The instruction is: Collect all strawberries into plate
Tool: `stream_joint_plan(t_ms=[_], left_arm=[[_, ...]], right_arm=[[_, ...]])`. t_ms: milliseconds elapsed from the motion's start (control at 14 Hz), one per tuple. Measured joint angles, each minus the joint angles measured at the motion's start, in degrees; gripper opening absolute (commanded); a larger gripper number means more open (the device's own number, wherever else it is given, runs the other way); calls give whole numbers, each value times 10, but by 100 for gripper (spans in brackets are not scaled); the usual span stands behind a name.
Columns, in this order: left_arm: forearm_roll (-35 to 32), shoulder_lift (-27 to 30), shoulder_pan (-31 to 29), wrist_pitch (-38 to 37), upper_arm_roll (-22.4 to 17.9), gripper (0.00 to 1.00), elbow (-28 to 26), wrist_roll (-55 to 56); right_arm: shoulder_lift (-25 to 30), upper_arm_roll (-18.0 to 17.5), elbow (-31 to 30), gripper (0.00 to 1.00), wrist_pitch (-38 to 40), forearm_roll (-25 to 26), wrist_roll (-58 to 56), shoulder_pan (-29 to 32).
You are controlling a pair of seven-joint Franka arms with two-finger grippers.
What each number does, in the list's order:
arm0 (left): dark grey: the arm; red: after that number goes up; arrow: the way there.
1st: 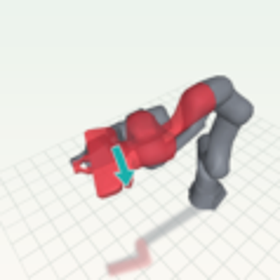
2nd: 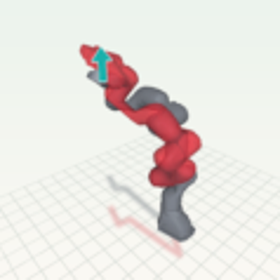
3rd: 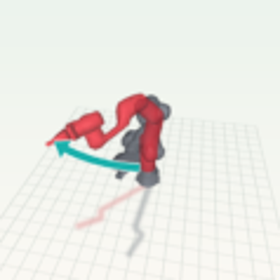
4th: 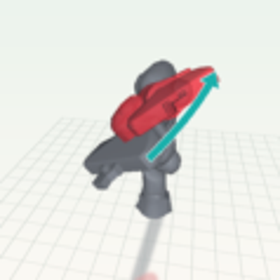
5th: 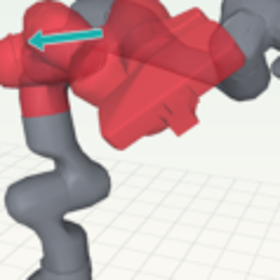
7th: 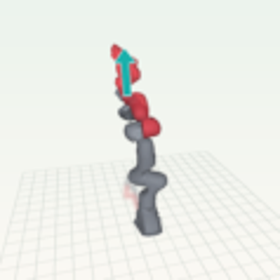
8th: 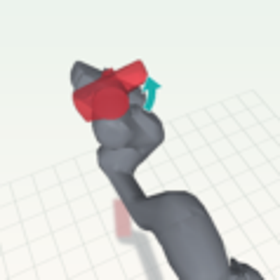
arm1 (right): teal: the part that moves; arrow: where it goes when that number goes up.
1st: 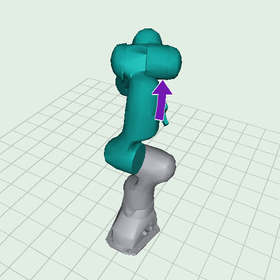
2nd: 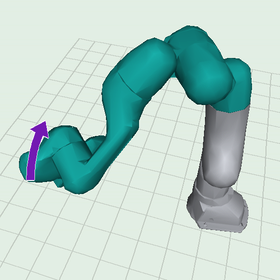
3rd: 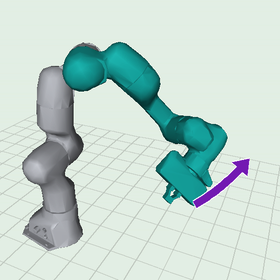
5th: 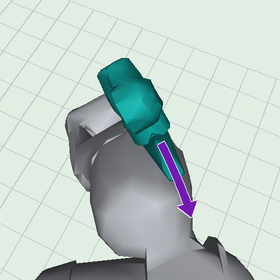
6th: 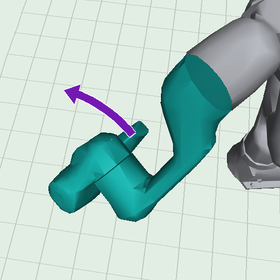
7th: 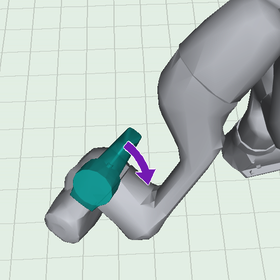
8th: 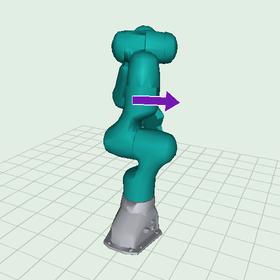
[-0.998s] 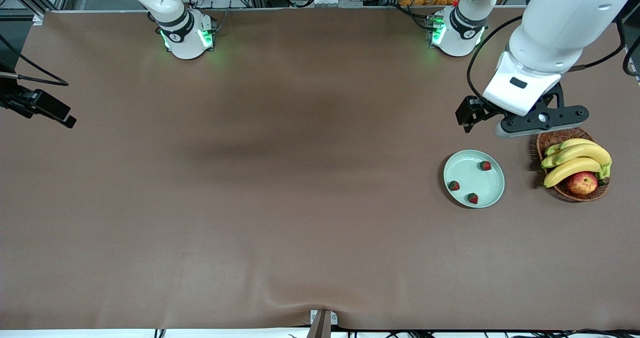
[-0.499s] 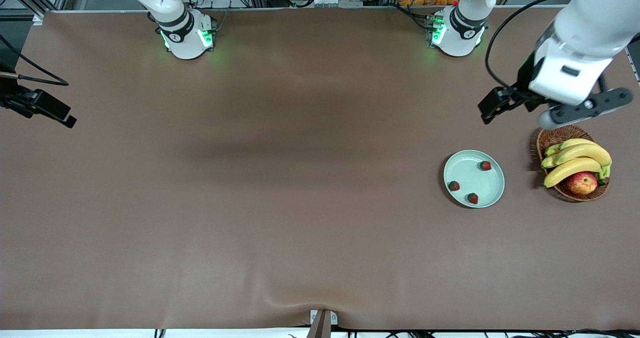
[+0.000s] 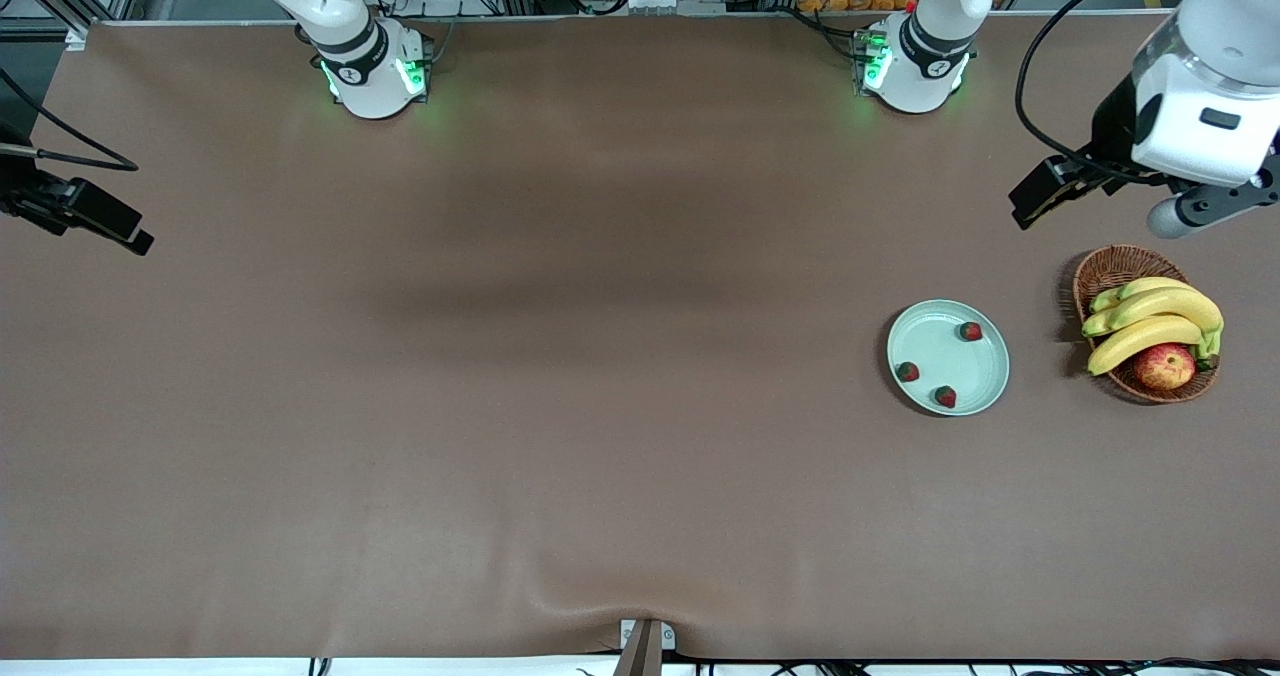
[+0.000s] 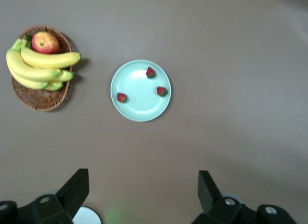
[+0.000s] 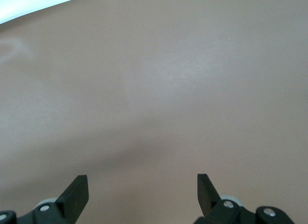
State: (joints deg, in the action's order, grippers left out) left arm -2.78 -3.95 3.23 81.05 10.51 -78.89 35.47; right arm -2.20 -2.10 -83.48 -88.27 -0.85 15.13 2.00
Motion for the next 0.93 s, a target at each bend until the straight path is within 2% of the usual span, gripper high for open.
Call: stream_joint_plan(t_ms=[143,499,641,927], left_arm=[[9,9,32,-7,-55,100,-5,-27],[12,38,47,-8,-131,100,-58,-161],[12,50,49,-8,-147,100,-80,-210],[12,67,49,5,-152,100,-104,-287]], right_arm=[[0,0,0,100,0,0,0,0],[0,0,0,100,0,0,0,0],[0,0,0,100,0,0,0,0],[0,0,0,100,0,0,0,0]])
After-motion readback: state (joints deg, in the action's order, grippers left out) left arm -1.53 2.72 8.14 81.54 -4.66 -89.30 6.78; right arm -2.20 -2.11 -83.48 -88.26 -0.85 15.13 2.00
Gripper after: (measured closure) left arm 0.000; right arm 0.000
